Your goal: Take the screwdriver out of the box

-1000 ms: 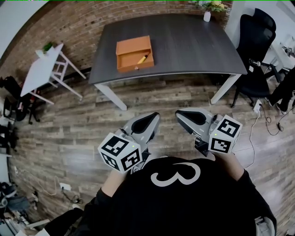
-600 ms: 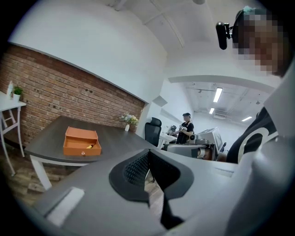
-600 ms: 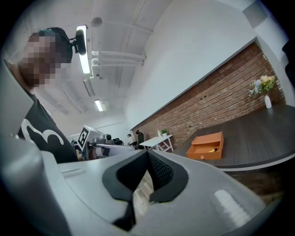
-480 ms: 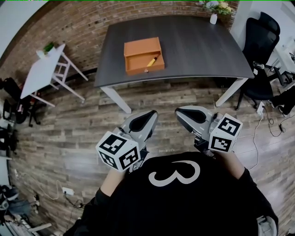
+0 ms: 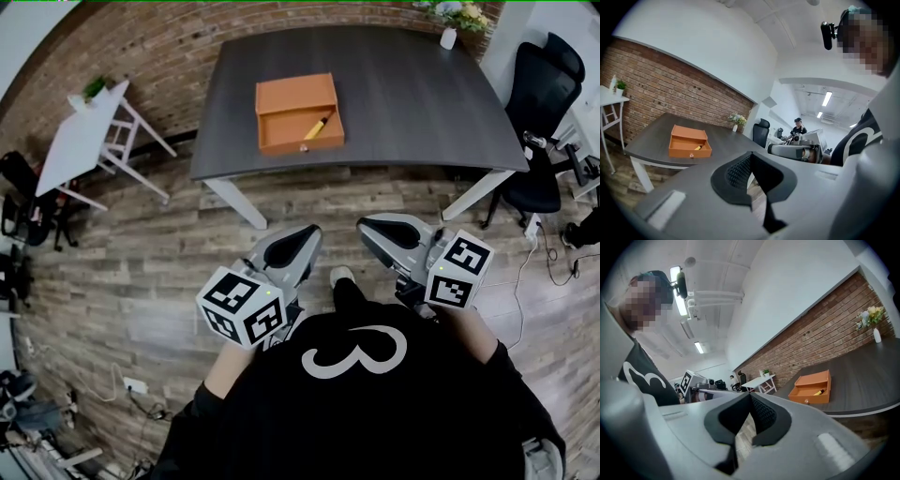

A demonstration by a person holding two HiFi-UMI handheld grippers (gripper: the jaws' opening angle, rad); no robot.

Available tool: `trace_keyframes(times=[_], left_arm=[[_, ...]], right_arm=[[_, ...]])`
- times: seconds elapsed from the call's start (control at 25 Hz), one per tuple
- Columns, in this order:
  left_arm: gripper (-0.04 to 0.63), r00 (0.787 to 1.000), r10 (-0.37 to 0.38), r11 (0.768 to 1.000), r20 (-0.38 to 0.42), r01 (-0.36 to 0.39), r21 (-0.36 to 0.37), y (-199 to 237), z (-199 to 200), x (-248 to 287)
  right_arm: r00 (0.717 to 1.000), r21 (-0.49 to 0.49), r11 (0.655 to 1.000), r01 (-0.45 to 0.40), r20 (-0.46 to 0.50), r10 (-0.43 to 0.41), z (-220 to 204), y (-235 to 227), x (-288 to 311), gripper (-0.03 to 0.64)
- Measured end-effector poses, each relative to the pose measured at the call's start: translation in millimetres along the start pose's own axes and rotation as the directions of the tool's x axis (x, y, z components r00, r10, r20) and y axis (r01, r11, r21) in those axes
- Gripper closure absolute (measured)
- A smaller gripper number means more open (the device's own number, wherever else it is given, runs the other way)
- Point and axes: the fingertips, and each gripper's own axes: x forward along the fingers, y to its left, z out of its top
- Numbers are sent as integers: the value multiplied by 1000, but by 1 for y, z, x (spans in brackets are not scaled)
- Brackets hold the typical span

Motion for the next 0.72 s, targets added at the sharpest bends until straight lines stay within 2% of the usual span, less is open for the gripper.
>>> trace_keyframes(times=[0.52,0.72], left_arm=[[578,998,23,998,-62,-26,-54,100,35,102],[578,996,28,999,-84,-31,-41,132,55,143]], right_arm=[[999,54,998,-25,-35,27,44,-133,59,615],[999,54,998,-36,-31,38,67,-180,74,615]])
